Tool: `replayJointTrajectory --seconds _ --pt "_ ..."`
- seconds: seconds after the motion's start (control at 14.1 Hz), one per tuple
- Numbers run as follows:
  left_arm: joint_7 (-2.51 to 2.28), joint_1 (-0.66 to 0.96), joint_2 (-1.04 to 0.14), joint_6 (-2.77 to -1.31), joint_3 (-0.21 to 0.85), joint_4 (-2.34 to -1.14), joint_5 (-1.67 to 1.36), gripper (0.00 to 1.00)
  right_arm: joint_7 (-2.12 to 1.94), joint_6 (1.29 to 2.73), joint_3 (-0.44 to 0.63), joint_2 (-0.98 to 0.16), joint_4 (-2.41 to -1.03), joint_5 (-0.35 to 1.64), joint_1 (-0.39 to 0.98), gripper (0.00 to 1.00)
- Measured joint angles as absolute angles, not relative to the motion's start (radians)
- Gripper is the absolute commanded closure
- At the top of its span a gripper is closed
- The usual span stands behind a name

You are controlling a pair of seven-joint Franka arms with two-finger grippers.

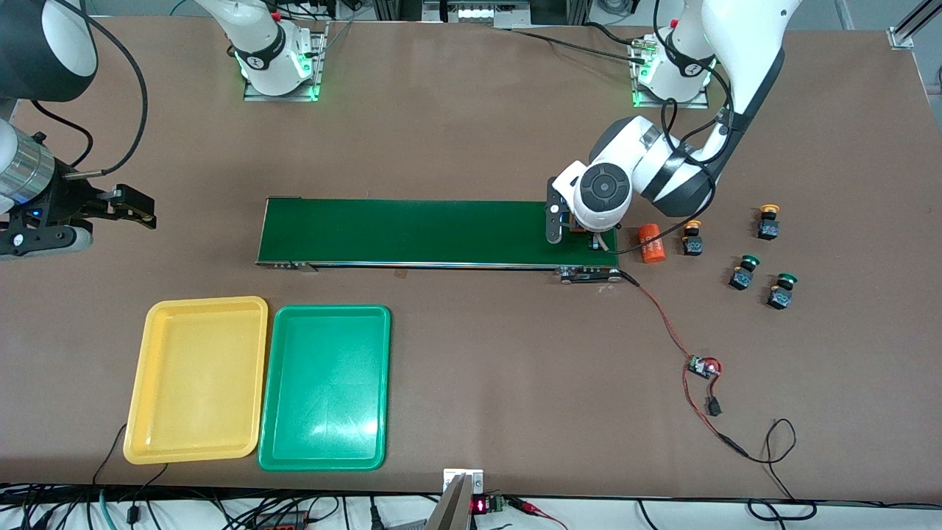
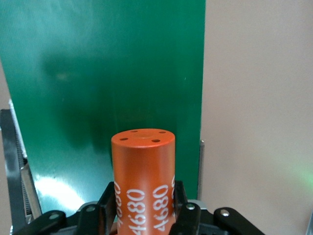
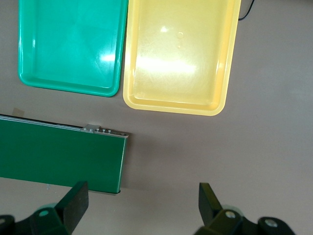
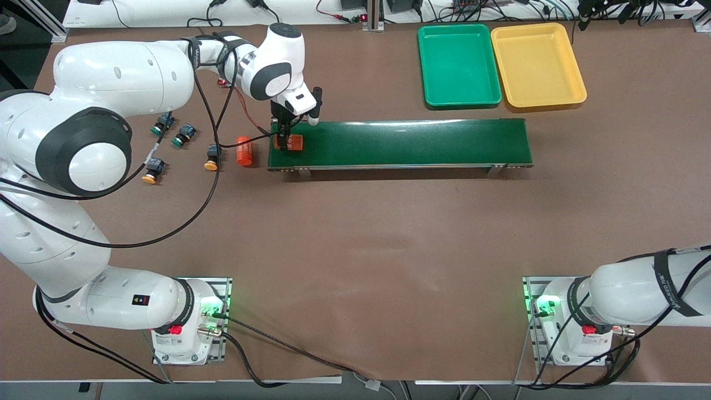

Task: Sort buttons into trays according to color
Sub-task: 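Lift the cylinder and lower it onto the green conveyor belt, then open the left gripper and draw it back from the belt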

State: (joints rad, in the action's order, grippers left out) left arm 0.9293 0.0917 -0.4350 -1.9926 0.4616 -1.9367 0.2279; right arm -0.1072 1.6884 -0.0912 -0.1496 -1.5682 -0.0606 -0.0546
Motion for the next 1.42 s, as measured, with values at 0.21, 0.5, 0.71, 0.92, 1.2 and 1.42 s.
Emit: replayJointTrajectory --seconds 0.21,0.5,0.71,0.92,1.2,1.42 --pt "0.929 0.083 -0.436 -2.004 0.458 -1.932 0.266 0.0 -0.107 1.688 -0.091 -0.15 -1.568 -0.061 -0.055 0.0" --pt "0.929 0.077 -0.435 -2.004 0.457 -1.895 0.269 0.0 -0.107 1.688 -0.091 -0.15 -1.568 -0.061 -0.055 0.0" --pt "0.929 0.034 -0.433 -1.998 0.454 -1.872 0.27 0.0 -0.107 1.689 -0.091 -0.15 -1.568 -0.061 -0.055 0.0" --pt "0.925 -0.066 -0.434 -2.016 0.448 -1.871 0.27 0.0 -0.107 1.689 -0.091 -0.15 -1.568 -0.061 -0.055 0.0" --pt "0.694 -0.095 -0.443 -1.985 0.445 -1.874 0.27 0.0 -0.107 1.689 -0.091 -0.15 -1.568 -0.061 -0.055 0.0" --pt "0.472 -0.084 -0.444 -1.941 0.446 -1.875 0.27 0.0 -0.107 1.689 -0.091 -0.15 -1.568 -0.061 -0.055 0.0"
